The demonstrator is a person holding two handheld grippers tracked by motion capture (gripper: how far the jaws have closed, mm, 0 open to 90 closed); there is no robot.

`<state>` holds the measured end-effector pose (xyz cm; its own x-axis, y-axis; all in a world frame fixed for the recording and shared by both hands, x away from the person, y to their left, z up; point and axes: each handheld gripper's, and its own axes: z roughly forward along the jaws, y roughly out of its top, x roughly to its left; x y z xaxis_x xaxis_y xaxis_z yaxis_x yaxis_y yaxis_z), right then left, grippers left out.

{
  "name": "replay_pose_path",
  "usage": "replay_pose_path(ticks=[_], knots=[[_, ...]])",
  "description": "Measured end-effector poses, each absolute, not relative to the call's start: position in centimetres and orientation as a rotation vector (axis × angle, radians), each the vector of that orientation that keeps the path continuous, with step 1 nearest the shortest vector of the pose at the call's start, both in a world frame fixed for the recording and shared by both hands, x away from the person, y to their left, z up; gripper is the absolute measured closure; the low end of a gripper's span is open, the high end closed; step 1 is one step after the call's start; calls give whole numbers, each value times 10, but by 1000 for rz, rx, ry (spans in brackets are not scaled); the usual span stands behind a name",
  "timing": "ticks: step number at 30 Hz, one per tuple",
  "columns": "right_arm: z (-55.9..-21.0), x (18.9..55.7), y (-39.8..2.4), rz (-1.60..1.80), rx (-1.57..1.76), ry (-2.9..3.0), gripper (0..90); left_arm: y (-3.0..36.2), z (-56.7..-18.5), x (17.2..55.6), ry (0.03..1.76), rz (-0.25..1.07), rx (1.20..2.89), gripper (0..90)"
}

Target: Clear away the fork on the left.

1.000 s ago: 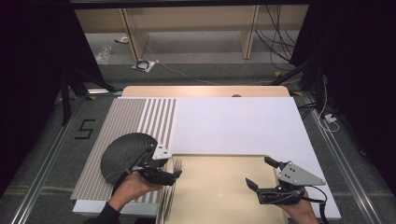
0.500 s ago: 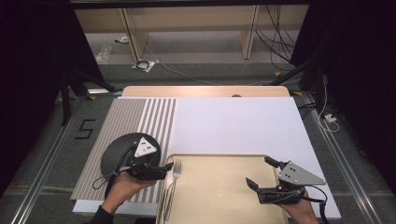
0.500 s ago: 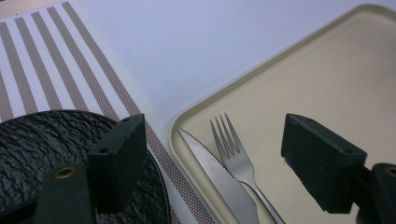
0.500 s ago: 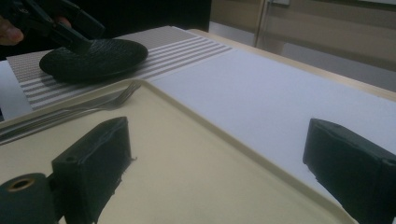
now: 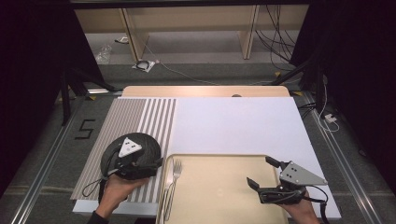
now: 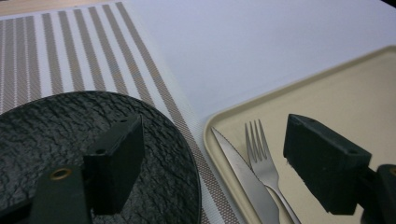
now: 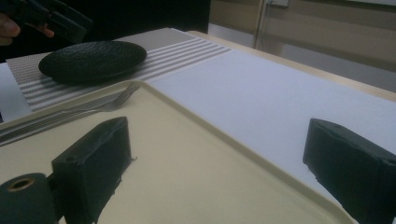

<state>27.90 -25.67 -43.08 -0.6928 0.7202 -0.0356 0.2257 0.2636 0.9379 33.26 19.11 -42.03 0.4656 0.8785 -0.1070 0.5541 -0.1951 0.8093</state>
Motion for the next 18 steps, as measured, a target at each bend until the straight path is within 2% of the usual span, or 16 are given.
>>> replay_pose_path(ticks=[10,18], knots=[[-432,279,-259,1437,867,2071,85,206,-424,329,1287,496,1818,197],[-432,278,-260,1431,864,2070,85,220,-425,327,1353,452,1711,194]])
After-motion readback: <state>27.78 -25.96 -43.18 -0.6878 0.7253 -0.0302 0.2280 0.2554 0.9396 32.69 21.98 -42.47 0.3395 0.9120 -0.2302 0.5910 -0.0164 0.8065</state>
